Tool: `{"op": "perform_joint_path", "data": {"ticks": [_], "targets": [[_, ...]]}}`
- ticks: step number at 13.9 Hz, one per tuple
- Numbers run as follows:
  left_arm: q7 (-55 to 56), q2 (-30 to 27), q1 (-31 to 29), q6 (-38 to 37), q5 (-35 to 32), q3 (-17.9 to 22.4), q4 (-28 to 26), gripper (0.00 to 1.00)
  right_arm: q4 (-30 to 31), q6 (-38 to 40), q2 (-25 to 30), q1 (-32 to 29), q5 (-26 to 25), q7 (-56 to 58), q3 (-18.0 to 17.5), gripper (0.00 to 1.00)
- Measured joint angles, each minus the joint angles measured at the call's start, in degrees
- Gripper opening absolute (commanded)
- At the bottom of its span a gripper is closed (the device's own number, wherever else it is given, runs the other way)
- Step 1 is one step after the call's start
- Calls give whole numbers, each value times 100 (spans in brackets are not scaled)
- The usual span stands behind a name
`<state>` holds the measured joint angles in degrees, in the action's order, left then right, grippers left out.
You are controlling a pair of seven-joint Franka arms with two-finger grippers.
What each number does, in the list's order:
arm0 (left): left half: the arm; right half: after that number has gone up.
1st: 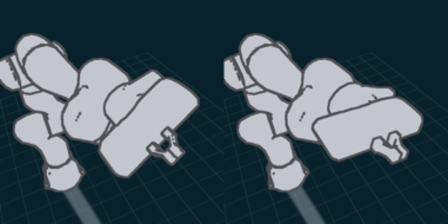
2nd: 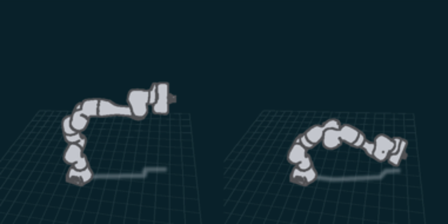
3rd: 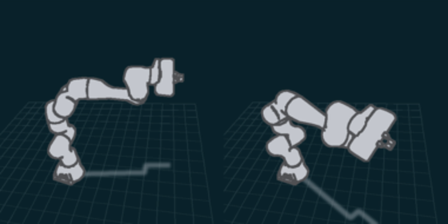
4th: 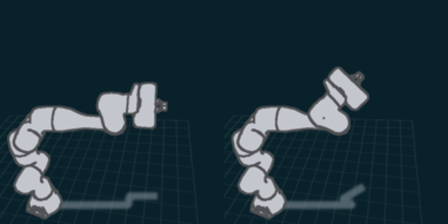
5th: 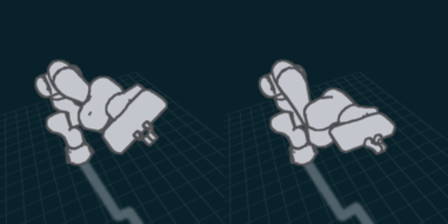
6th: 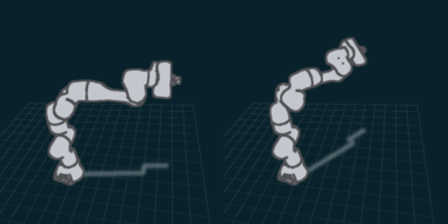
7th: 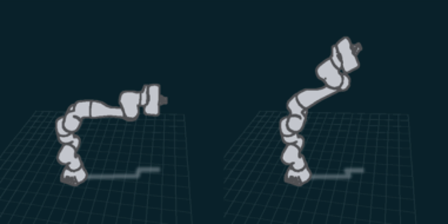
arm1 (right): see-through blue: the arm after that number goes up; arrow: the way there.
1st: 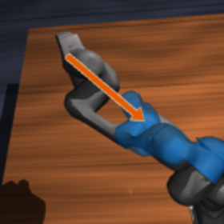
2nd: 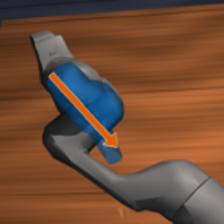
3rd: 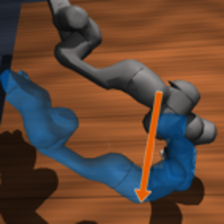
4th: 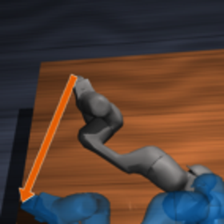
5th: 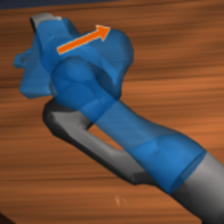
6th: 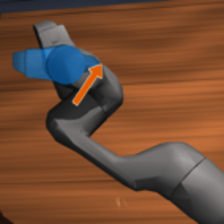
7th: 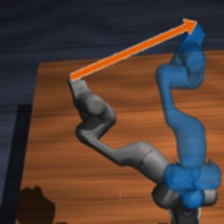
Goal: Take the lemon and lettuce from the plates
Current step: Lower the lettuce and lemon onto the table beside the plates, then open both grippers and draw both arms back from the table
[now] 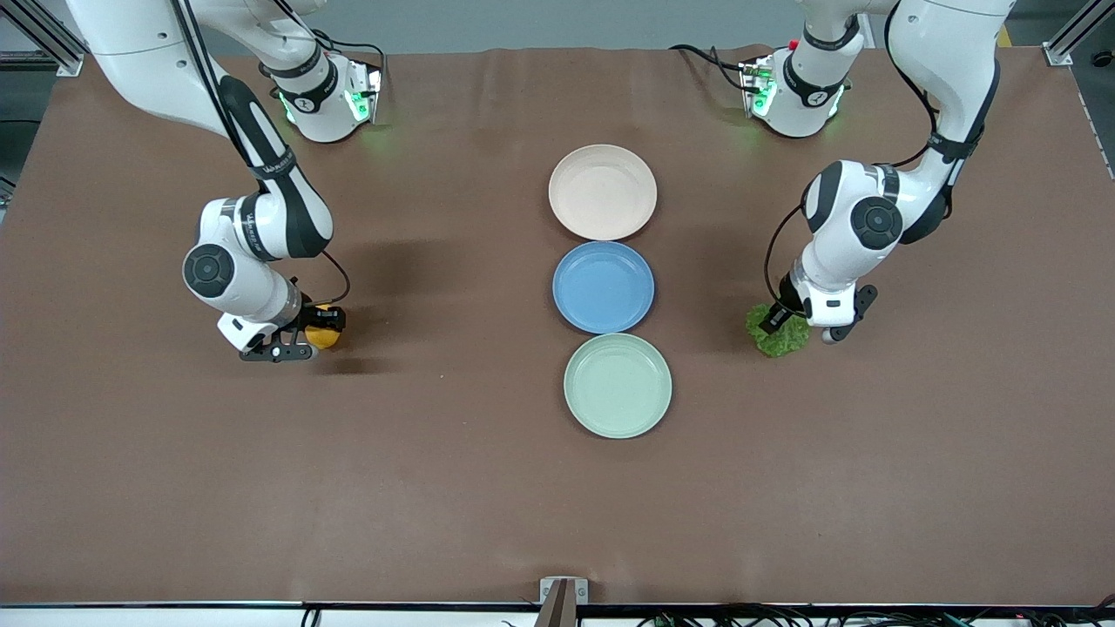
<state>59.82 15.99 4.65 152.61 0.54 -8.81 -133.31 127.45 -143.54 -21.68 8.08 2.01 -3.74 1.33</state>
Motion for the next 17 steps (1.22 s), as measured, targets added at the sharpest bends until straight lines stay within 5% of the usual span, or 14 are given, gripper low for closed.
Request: {"op": "perform_joint_path", "data": {"ticks": [1,2,7,13,17], "targets": [[0,-47,-4,-42,-1,0,100,100,2,3,-1,0,0,0,0,54],[4,-98,-17,-74,-1,0,203,100,4,7,-1,0,0,3,0,100],[-1009,-205,-218,-172,-373,-3,467,100,-134,278,19,-4,0,41,4,100],[-4885,-421,-470,-1153,-386,-4,809,100,-1588,2722,531,-30,-25,98,54,100],[-5537,-853,-712,-1923,-386,-6,988,100,-2088,3849,1131,-257,-408,106,85,100]]}}
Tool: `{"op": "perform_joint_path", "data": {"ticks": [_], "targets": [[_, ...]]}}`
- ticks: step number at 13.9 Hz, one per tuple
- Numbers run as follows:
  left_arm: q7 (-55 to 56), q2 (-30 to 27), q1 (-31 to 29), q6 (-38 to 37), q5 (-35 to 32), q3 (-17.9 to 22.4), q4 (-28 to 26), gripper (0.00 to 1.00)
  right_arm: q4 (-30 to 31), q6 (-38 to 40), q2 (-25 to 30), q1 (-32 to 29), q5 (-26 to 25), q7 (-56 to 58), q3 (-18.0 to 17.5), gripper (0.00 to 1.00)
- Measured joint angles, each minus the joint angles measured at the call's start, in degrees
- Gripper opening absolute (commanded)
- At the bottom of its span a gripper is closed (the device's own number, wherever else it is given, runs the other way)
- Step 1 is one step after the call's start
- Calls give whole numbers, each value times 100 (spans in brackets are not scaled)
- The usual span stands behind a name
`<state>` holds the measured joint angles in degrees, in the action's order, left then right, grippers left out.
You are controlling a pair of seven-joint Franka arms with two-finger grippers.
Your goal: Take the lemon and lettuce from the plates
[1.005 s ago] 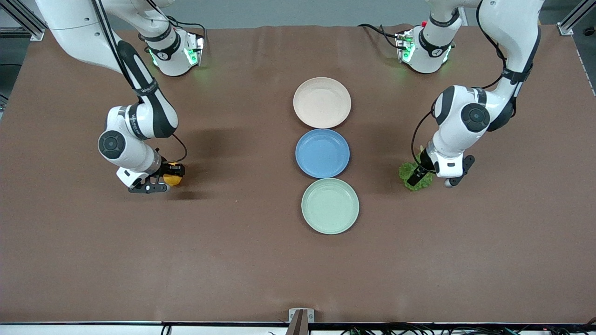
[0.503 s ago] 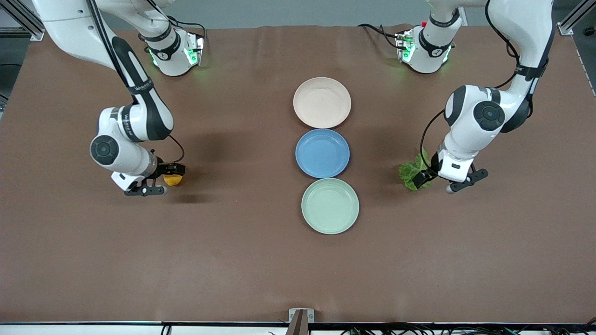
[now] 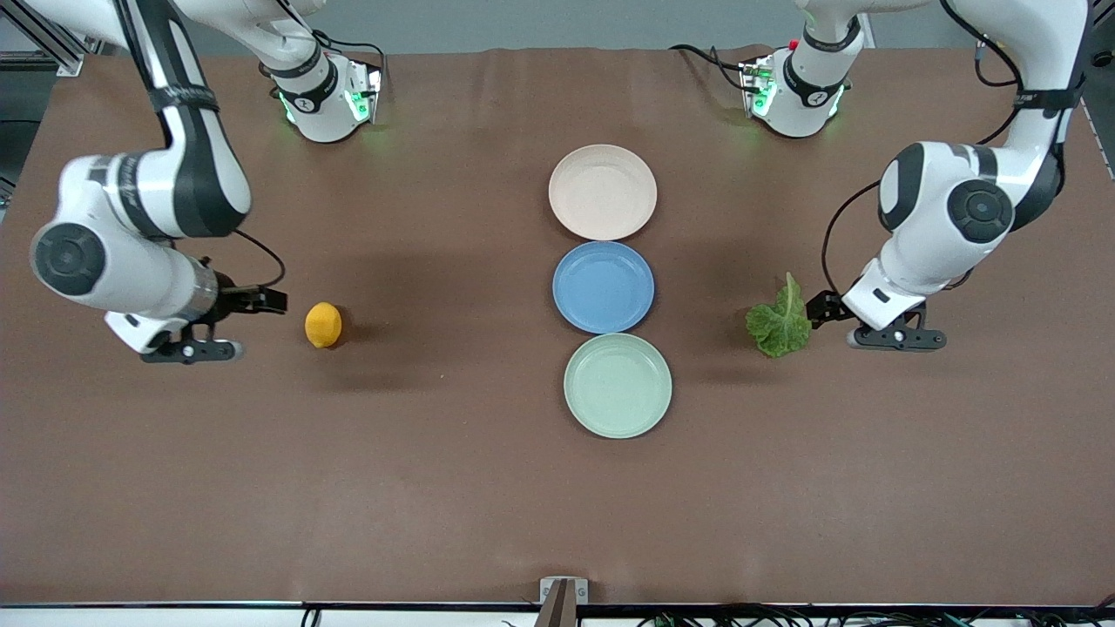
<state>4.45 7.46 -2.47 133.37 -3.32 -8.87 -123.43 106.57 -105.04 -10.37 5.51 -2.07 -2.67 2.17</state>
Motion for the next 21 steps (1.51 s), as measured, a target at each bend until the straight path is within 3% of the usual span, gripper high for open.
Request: {"op": "perform_joint_path", "data": {"ticks": [2,5,10,15,21], "targets": [[-9,-307,-104,-676,79,1,276,100,-260,646,271,-181,-34,14,4,100],[-28,-702,-203,-2098,268,14,1106,100,-1051,1596,403,-369,-34,20,5,100],[-39,-789,-312,-3726,286,67,2530,100,-2121,2180,287,-426,-43,22,-9,100],[-39,-787,-322,-4348,287,137,3401,100,-2286,2208,75,-438,-43,21,-11,100],[-321,-783,-324,-4435,287,182,3551,100,-2062,2107,108,-637,170,31,-6,100]]}}
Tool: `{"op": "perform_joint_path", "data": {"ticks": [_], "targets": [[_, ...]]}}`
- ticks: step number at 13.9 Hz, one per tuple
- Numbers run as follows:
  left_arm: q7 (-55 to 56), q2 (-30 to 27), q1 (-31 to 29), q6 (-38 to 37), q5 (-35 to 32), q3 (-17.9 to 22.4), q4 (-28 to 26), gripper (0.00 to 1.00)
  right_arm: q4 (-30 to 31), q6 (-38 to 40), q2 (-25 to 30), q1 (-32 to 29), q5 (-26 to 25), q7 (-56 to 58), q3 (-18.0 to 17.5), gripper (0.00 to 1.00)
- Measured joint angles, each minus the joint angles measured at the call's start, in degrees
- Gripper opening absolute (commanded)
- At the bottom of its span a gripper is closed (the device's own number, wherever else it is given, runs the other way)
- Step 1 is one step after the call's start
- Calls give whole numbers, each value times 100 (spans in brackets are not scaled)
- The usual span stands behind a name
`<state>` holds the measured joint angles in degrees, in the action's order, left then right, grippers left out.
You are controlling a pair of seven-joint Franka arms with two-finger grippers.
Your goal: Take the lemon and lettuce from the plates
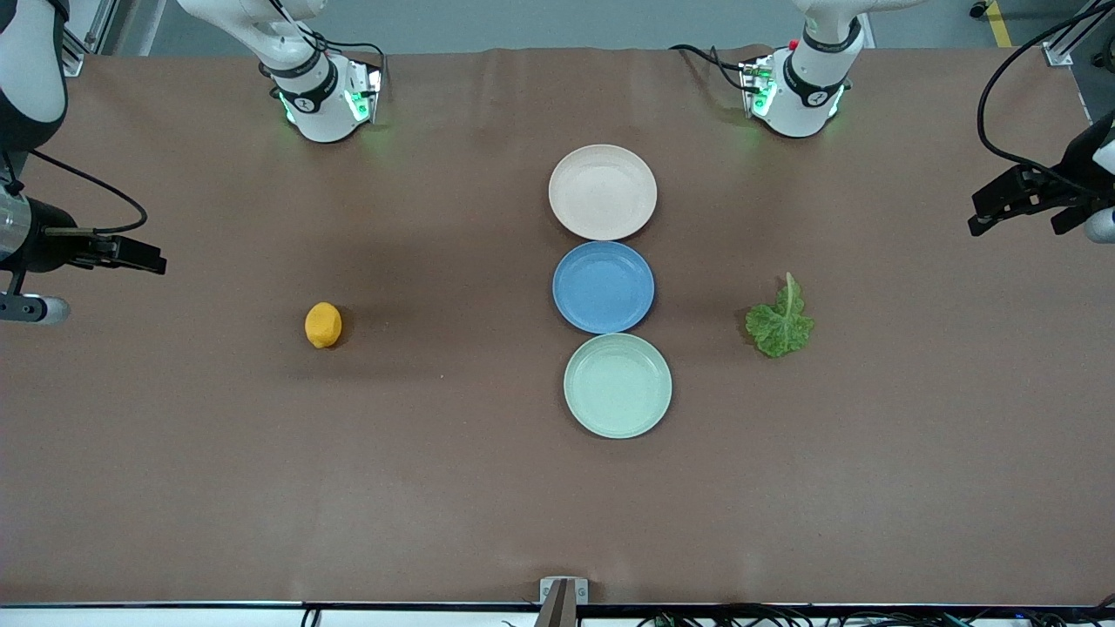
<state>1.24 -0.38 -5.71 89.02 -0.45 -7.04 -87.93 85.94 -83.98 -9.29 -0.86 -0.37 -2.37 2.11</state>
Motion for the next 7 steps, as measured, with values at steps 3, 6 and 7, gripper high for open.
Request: {"op": "perform_joint_path", "data": {"ticks": [3,6,7], "targets": [[-5,8,1,-6,0,17,2,100,228,-153,189,-20,21,16,-18,100],[-5,12,4,-7,0,14,7,100,365,-240,457,-7,26,23,-59,100],[-5,13,9,-7,0,7,10,100,473,-336,580,17,26,25,-74,100]]}}
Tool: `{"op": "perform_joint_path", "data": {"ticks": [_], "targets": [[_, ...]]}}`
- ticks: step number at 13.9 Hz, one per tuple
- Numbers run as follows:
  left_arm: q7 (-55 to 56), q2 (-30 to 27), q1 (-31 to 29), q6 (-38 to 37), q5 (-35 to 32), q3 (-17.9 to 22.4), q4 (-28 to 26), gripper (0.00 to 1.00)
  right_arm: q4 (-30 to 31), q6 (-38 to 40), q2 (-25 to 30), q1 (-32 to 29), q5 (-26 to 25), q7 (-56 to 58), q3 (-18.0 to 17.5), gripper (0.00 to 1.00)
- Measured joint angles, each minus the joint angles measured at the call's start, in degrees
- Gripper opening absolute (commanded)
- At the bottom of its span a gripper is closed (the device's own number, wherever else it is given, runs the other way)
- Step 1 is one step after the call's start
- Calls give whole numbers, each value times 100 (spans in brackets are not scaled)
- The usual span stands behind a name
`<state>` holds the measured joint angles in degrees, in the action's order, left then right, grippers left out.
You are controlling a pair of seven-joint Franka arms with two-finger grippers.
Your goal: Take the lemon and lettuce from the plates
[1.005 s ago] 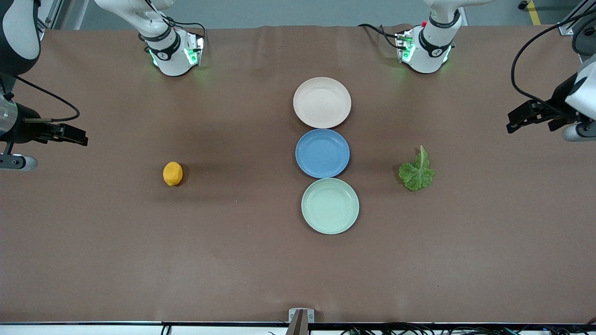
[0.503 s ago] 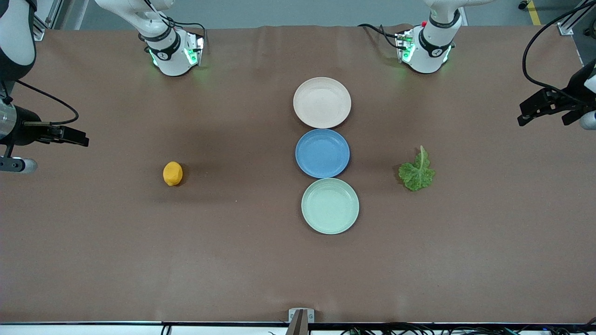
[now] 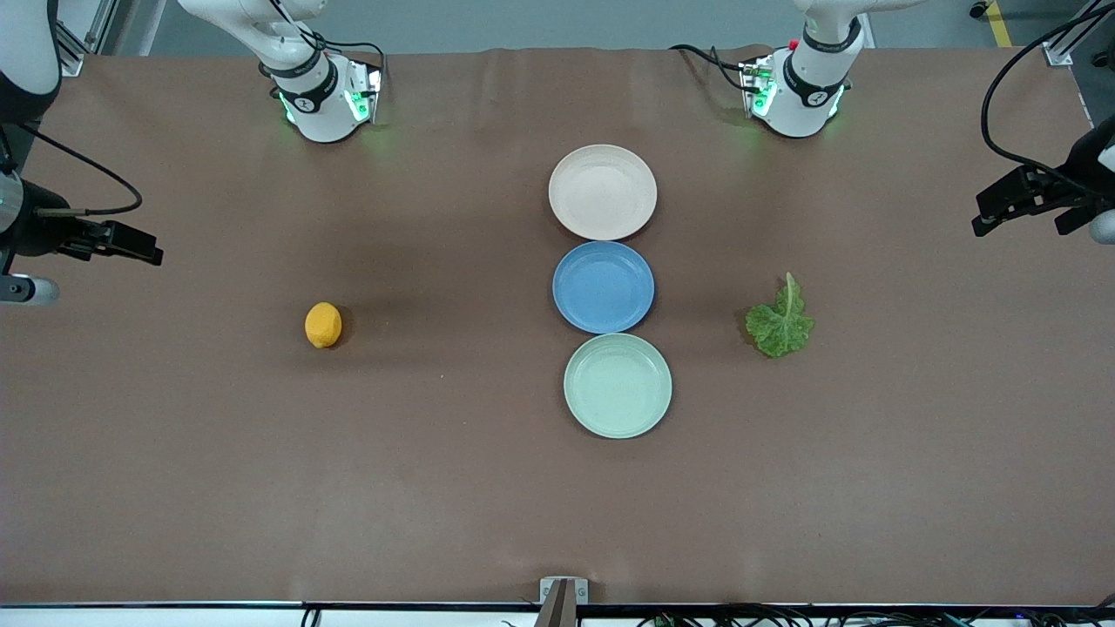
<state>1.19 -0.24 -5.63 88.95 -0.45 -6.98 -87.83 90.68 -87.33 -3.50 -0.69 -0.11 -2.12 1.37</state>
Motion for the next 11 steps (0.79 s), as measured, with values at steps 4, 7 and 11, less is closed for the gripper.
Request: {"op": "perform_joint_path", "data": {"ticks": [4,7,11], "targets": [[0,9,1,0,0,-10,5,100,595,-318,537,74,0,0,-14,100],[0,22,1,0,0,-11,6,100,767,-344,761,77,0,1,-14,100],[0,41,0,0,0,-11,8,100,937,-415,962,76,0,1,-9,100]]}}
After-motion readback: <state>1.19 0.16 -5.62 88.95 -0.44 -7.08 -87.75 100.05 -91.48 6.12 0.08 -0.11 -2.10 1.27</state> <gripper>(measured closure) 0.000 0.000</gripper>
